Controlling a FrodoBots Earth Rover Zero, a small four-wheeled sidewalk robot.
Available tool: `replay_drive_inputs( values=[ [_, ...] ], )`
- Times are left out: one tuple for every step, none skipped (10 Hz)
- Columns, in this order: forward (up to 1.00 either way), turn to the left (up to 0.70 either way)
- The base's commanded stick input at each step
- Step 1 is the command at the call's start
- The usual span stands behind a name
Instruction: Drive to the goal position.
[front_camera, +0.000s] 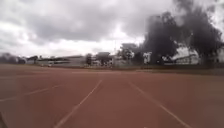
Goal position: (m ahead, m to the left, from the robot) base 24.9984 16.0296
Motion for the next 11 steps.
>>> replay_drive_inputs(
  values=[
    [0.70, 0.00],
    [0.70, 0.00],
    [0.70, 0.00],
    [0.70, 0.00],
    [0.70, 0.00],
    [0.70, 0.00],
    [0.70, 0.00],
    [0.70, 0.00],
    [0.70, 0.00],
    [0.70, 0.00],
    [0.70, 0.00]
  ],
)
